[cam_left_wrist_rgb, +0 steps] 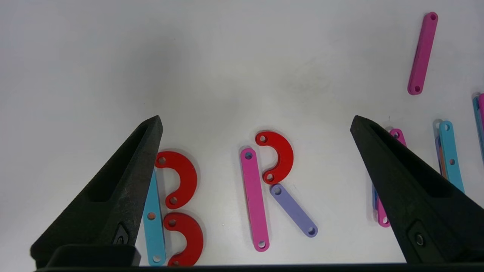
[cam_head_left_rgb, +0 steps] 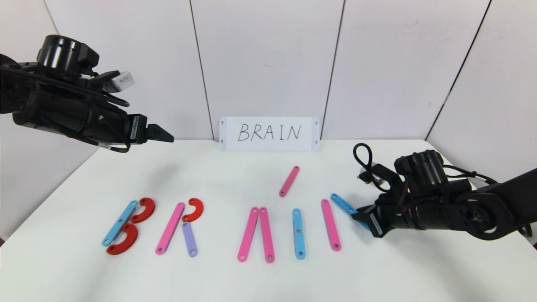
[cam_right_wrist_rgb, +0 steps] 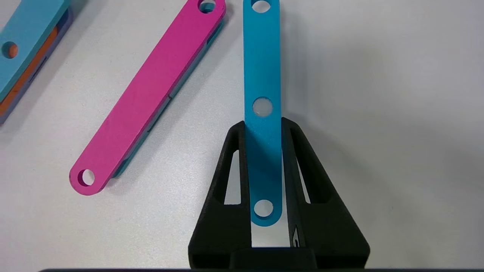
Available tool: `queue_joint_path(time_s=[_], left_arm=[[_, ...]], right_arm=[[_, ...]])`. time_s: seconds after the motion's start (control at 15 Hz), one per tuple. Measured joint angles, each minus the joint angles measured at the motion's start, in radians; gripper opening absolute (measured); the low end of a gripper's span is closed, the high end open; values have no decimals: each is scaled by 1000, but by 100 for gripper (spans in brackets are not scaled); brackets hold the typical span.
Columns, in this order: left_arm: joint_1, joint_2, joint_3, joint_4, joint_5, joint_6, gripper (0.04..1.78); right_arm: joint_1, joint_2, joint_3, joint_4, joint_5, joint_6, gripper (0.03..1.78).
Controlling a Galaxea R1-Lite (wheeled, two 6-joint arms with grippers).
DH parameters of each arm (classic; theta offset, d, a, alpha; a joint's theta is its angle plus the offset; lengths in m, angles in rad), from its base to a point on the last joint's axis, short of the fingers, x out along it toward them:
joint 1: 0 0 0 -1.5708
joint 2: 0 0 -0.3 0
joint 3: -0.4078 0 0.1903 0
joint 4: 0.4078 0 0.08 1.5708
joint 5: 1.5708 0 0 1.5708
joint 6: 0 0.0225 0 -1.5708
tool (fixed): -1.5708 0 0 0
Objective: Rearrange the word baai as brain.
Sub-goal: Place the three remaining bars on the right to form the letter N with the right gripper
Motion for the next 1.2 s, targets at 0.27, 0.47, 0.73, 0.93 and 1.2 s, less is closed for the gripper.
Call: queue_joint_path(time_s=[0.27, 0.47, 0.73, 0.93, 1.2], left_arm=[[0, 0, 0, 0, 0, 0, 174], [0, 0, 0, 0, 0, 0, 174], [0, 0, 0, 0, 0, 0, 174], [0, 0, 0, 0, 0, 0, 174], [0, -1, 0, 0, 0, 0, 174]], right_arm=[[6, -3, 4, 6, 27, 5, 28], [9, -3, 2, 6, 27, 13, 28], [17, -16, 7, 14, 20, 68, 28], [31, -32, 21, 13, 8, 109, 28], [35, -35, 28, 11, 1, 140, 28]])
